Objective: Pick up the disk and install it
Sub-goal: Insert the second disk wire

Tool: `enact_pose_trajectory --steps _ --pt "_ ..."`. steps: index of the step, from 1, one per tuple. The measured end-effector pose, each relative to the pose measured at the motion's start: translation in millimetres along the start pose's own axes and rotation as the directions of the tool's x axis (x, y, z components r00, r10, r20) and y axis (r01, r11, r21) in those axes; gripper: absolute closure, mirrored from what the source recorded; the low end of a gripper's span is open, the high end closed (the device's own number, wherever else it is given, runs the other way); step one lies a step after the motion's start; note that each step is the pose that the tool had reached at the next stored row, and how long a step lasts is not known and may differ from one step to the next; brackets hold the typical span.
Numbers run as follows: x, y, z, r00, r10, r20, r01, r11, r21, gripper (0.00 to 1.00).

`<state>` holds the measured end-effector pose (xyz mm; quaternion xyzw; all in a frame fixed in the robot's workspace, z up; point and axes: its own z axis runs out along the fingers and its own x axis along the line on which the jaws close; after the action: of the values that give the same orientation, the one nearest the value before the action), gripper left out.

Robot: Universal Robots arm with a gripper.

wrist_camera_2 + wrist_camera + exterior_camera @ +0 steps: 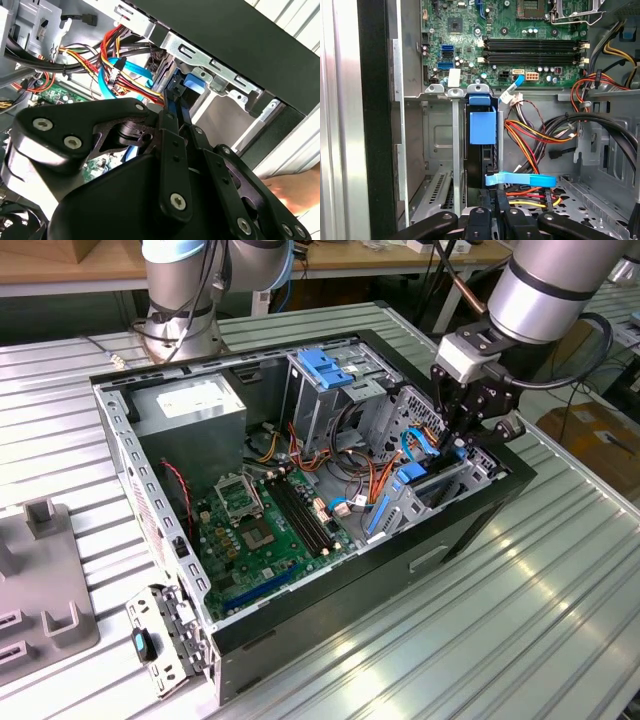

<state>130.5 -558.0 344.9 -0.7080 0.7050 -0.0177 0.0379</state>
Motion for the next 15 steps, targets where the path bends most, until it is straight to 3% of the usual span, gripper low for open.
enact_pose_trajectory --steps 15 --pt "1.1 0.5 6.2 1.0000 0.000 0.0006 0.000 1.0000 0.0000 0.83"
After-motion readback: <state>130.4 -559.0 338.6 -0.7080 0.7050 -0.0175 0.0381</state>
